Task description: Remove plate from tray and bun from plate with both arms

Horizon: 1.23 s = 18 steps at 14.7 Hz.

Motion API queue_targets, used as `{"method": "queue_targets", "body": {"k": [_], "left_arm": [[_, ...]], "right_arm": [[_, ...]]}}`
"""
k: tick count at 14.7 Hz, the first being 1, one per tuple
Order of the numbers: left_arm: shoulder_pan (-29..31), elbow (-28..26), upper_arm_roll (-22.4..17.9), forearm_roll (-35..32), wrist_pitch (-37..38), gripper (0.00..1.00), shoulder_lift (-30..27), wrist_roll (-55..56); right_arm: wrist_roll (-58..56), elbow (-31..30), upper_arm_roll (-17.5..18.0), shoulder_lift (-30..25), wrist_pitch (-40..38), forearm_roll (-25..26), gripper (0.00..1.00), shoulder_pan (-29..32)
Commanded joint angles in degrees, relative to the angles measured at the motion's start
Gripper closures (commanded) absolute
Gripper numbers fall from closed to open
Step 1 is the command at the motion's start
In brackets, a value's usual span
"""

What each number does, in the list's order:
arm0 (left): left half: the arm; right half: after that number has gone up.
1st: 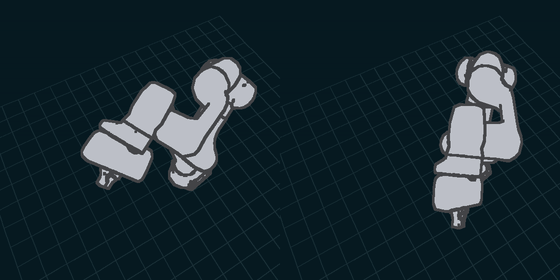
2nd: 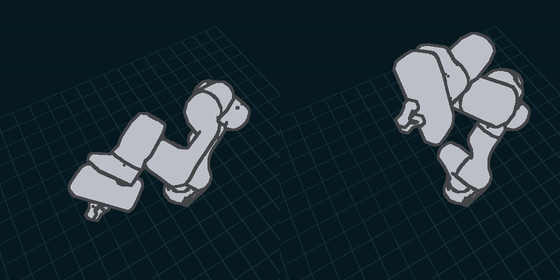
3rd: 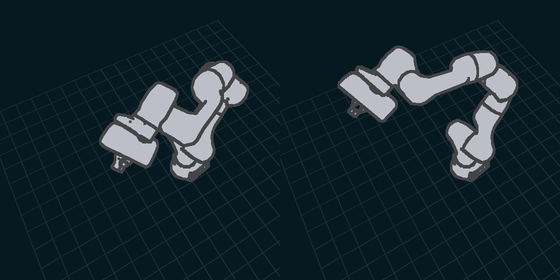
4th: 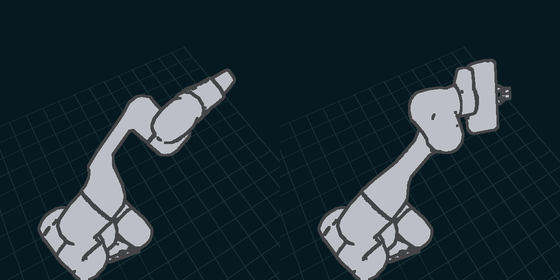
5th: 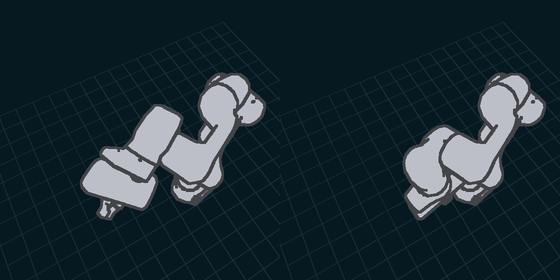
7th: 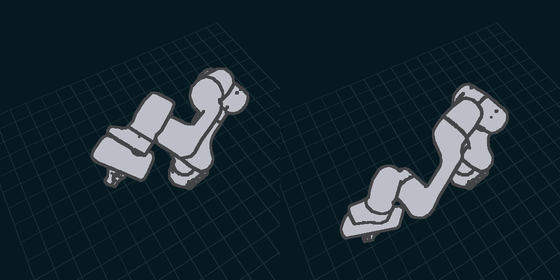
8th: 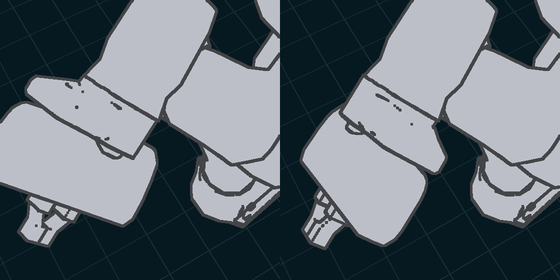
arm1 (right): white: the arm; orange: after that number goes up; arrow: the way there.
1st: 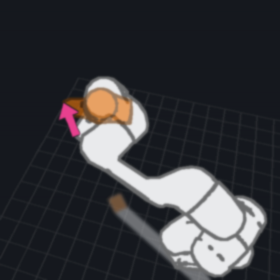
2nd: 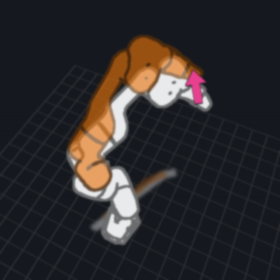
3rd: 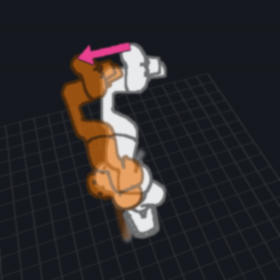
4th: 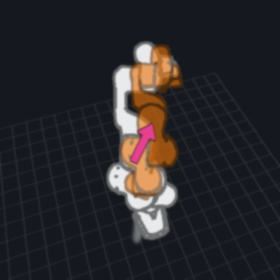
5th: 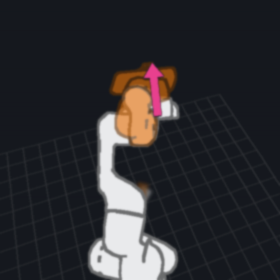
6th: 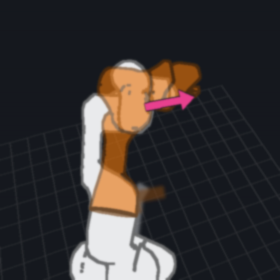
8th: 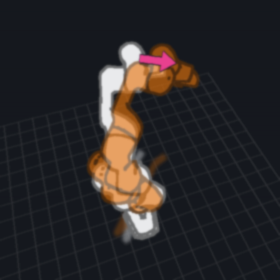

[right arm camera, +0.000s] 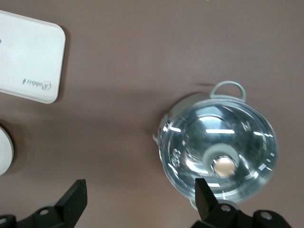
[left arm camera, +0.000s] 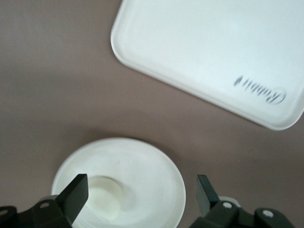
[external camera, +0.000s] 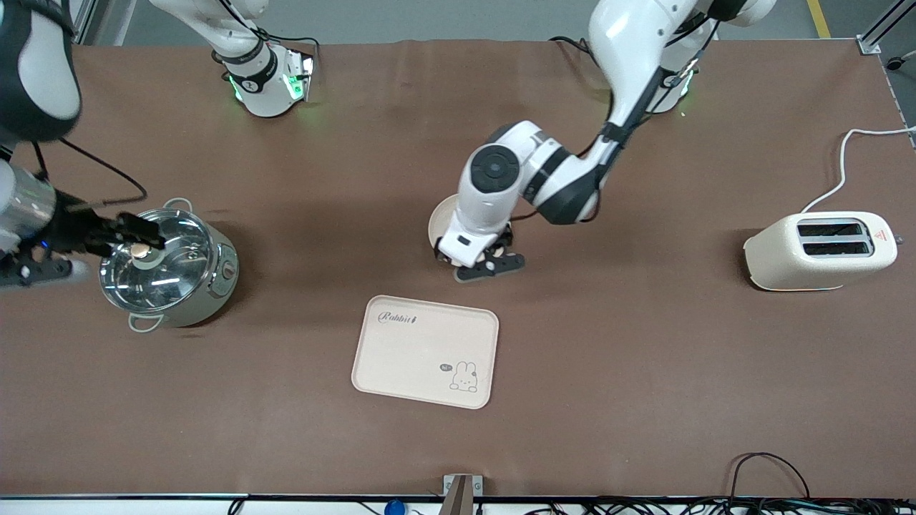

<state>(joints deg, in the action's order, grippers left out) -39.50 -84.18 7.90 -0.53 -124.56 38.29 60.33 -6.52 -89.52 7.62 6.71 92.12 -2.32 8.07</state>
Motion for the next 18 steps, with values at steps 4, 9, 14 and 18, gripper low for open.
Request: {"method": "queue_targets", "body": {"k": [4, 9, 14, 18], "left_arm": [[-1.8, -4.3, -0.7, -4.2, 2.0, 0.0, 0.3, 12.9], [-2.0, -7.8, -0.3, -3.4, 1.4, 0.05, 0.1, 21.3], [-2.3, -9.1, -0.3, -0.9, -0.9, 0.1, 1.5, 24.9], [-2.3, -10.7, -0.3, -0.8, -0.7, 0.12, 1.5, 25.5]], "right_arm": [[1.3, 3.5, 0.7, -4.4, -5.3, 2.5, 0.0, 2.7], [1.3, 8.4, -0.5, -4.0, -9.9, 2.5, 0.0, 0.5], [1.6, 9.3, -3.2, -3.9, -9.9, 2.5, 0.0, -1.4], [2.6, 8.9, -10.5, -4.0, -9.9, 2.1, 0.0, -6.6]]}}
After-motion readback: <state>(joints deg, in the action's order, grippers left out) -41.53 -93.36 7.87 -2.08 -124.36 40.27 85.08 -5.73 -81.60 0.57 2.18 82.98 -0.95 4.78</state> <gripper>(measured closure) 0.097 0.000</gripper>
